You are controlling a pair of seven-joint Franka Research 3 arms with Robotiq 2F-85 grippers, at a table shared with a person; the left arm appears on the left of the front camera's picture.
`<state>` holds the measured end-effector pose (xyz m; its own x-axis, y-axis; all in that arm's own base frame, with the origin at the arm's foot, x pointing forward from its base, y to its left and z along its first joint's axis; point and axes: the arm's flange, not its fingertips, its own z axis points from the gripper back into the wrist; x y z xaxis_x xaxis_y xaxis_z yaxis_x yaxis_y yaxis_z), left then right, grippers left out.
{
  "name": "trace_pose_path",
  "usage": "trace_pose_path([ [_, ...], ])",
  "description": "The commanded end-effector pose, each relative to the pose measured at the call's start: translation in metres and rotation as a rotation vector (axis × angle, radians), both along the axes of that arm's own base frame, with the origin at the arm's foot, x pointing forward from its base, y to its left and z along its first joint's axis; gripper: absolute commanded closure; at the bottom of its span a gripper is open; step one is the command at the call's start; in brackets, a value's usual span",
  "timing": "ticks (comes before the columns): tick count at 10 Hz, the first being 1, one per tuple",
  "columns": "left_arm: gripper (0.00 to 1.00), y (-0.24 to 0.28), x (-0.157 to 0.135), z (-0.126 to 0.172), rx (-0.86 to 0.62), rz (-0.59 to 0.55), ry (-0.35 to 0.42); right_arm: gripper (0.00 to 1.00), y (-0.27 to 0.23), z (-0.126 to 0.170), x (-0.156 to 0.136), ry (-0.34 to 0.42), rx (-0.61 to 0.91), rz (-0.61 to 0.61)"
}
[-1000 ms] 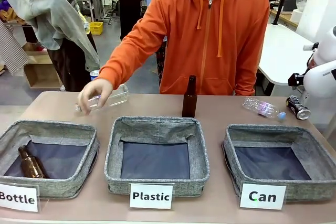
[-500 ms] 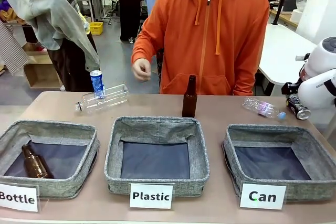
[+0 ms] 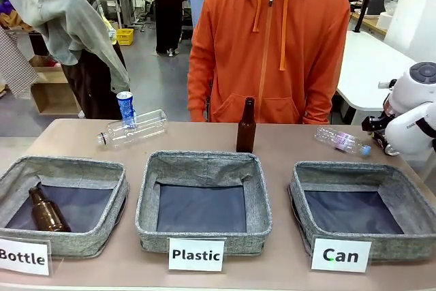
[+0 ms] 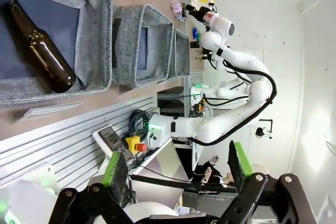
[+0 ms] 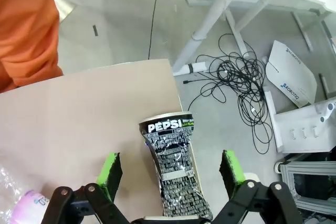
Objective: Sort the can waste into the basket.
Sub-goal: Pick up the can waste from the table and place it in the right Fabric basket.
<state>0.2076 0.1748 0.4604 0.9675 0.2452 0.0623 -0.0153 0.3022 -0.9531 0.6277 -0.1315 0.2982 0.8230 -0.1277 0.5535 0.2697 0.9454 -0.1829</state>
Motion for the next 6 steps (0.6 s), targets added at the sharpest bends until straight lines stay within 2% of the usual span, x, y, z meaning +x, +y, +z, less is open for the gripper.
trace_pose_path([
  [1,0.00,0.000,-0.003,0.003,-0.008,-0.001,0.004,0.00,0.006,-0.014,0.005,-0.029,-0.023,-0.028],
  [6,0.00,0.000,-0.003,0.003,-0.008,-0.001,0.004,0.00,0.003,-0.029,0.010,0.028,0.000,-0.021],
])
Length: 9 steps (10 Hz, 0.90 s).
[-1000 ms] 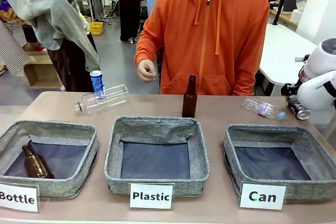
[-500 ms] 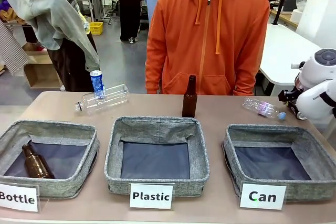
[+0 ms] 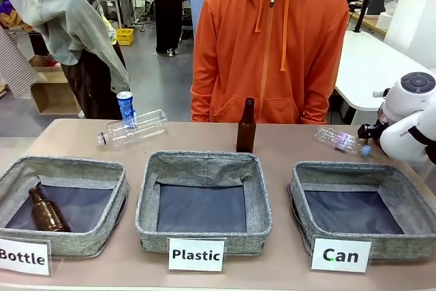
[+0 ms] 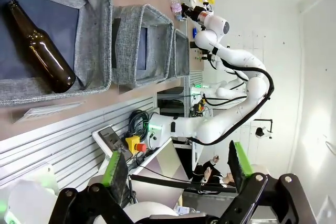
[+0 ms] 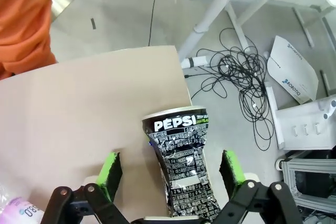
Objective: Sort the can waste into the basket.
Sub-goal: Pick up the can waste from the table and place it in the right Fabric basket.
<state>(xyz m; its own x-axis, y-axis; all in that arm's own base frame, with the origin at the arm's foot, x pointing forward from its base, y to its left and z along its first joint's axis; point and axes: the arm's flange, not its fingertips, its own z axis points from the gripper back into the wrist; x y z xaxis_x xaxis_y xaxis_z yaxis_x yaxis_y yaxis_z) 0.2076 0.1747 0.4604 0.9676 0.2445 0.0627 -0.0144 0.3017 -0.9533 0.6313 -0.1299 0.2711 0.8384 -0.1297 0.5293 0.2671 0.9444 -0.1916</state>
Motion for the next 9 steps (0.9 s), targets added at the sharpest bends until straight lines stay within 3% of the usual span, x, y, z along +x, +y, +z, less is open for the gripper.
trace_pose_path([
  [1,0.00,-0.0002,-0.0028,0.0027,-0.008,0.000,0.004,0.58,0.0020,-0.0031,0.0059,0.014,-0.003,-0.005],
  [2,0.00,-0.0002,-0.0028,0.0027,-0.008,0.000,0.004,0.60,0.0017,-0.0027,0.0050,0.020,-0.002,0.001],
  [3,0.00,-0.0002,-0.0028,0.0027,-0.008,0.000,0.004,1.00,0.0019,-0.0024,0.0049,0.023,-0.003,0.004],
  [5,0.00,-0.0002,-0.0028,0.0027,-0.008,0.000,0.004,1.00,0.0011,-0.0026,0.0057,0.029,0.001,0.002],
  [6,0.00,-0.0002,-0.0028,0.0027,-0.008,0.000,0.004,0.87,0.0006,-0.0029,0.0048,0.032,0.000,0.005],
  [7,0.00,-0.0002,-0.0028,0.0027,-0.008,0.000,0.004,0.96,0.0003,-0.0031,0.0052,0.038,0.004,0.008],
  [9,0.00,-0.0002,-0.0028,0.0027,-0.008,0.000,0.004,1.00,0.0012,-0.0024,0.0040,0.042,0.011,0.014],
])
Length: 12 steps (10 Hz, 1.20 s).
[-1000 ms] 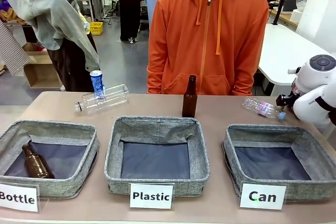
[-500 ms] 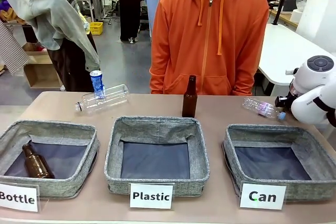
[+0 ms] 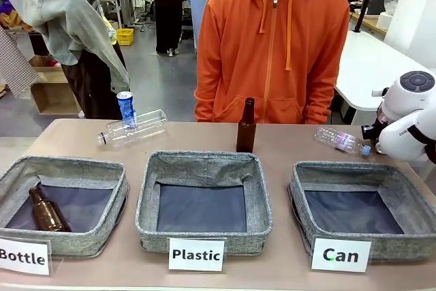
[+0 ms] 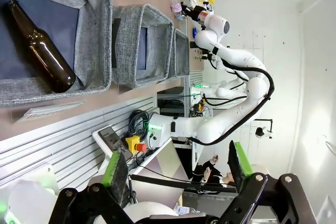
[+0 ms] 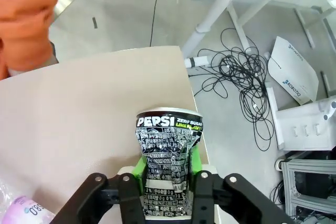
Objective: Sort the can waste into the basket.
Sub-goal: Pick up the can waste from the table and place it in the right Fabric basket.
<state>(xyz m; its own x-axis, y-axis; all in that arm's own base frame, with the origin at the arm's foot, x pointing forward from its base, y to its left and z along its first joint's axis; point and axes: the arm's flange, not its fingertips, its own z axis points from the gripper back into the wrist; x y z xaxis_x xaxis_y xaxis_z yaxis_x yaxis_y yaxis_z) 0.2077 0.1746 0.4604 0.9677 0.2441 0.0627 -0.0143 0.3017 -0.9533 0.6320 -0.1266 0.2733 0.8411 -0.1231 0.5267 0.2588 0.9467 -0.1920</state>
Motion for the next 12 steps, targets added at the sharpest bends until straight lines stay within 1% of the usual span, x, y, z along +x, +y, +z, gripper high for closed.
trace_pose_path([
  [1,0.00,0.000,-0.003,0.003,-0.008,0.000,0.004,1.00,-0.001,-0.002,0.000,0.036,0.006,0.012],
  [2,0.00,0.000,-0.003,0.003,-0.008,0.000,0.004,1.00,-0.001,0.003,-0.004,0.025,0.002,0.015],
  [3,0.00,0.000,-0.003,0.003,-0.008,0.000,0.004,1.00,-0.003,0.013,-0.013,-0.003,-0.014,0.007],
  [4,0.00,0.000,-0.003,0.003,-0.008,0.000,0.004,1.00,-0.007,0.029,-0.031,-0.061,-0.023,-0.008],
  [5,0.00,0.000,-0.003,0.003,-0.008,0.000,0.004,1.00,-0.014,0.058,-0.054,-0.141,-0.033,-0.022],
  [6,0.00,0.000,-0.003,0.003,-0.008,0.000,0.004,1.00,-0.020,0.091,-0.076,-0.183,-0.050,0.004],
  [7,0.00,0.000,-0.003,0.003,-0.008,0.000,0.004,1.00,-0.024,0.127,-0.104,-0.175,-0.037,0.044],
  [8,0.00,0.000,-0.003,0.003,-0.008,0.000,0.004,1.00,-0.030,0.159,-0.135,-0.172,-0.059,0.104],
  [9,0.00,0.000,-0.003,0.003,-0.008,0.000,0.004,1.00,-0.029,0.190,-0.172,-0.154,-0.065,0.161],
  [10,0.00,0.000,-0.003,0.003,-0.008,0.000,0.004,1.00,-0.024,0.207,-0.205,-0.123,-0.032,0.295],
  [11,0.00,0.000,-0.003,0.003,-0.008,0.000,0.004,1.00,-0.016,0.216,-0.234,-0.132,-0.007,0.460],
  [12,0.00,0.000,-0.003,0.003,-0.008,0.000,0.004,1.00,-0.005,0.218,-0.262,-0.157,-0.005,0.636],
])
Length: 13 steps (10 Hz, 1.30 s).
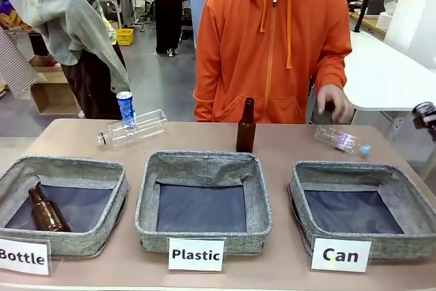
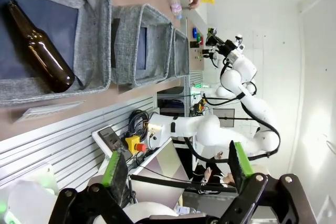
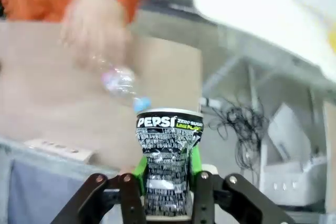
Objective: Sort the can waste into the basket.
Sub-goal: Pick up the can waste from the table and place it in the right Fabric basket.
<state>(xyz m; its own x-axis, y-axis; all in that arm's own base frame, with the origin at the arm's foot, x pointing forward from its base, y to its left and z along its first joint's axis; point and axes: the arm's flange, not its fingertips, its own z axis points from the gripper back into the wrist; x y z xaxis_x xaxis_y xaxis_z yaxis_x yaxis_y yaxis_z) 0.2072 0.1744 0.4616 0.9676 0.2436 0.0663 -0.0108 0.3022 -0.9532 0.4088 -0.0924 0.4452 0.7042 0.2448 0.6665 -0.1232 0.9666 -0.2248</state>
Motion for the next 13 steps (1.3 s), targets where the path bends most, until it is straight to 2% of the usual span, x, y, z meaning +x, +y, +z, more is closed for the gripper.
trace_pose_path([
  [1,0.00,0.000,-0.002,0.002,-0.008,0.000,0.008,1.00,-0.028,0.047,-0.060,0.028,-0.002,0.341],
  [3,0.00,0.000,-0.002,0.002,-0.008,0.000,0.008,1.00,-0.007,0.044,-0.084,0.071,-0.073,0.620],
  [4,0.00,0.000,-0.002,0.002,-0.008,0.000,0.008,1.00,-0.008,0.040,-0.090,0.137,-0.102,0.734],
  [7,0.00,0.000,-0.002,0.002,-0.008,0.000,0.008,1.00,-0.006,0.043,-0.100,0.422,-0.056,1.046],
  [8,0.00,0.000,-0.002,0.002,-0.008,0.000,0.008,1.00,-0.004,0.041,-0.098,0.455,-0.052,1.062],
  [10,0.00,0.000,-0.002,0.002,-0.008,0.000,0.008,1.00,0.002,0.038,-0.089,0.454,-0.029,1.080],
  [12,0.00,0.000,-0.002,0.002,-0.008,0.000,0.008,1.00,0.002,0.038,-0.083,0.349,0.038,1.109],
  [13,0.00,0.000,-0.002,0.002,-0.008,0.000,0.008,1.00,0.003,0.038,-0.079,0.349,0.053,1.125],
])
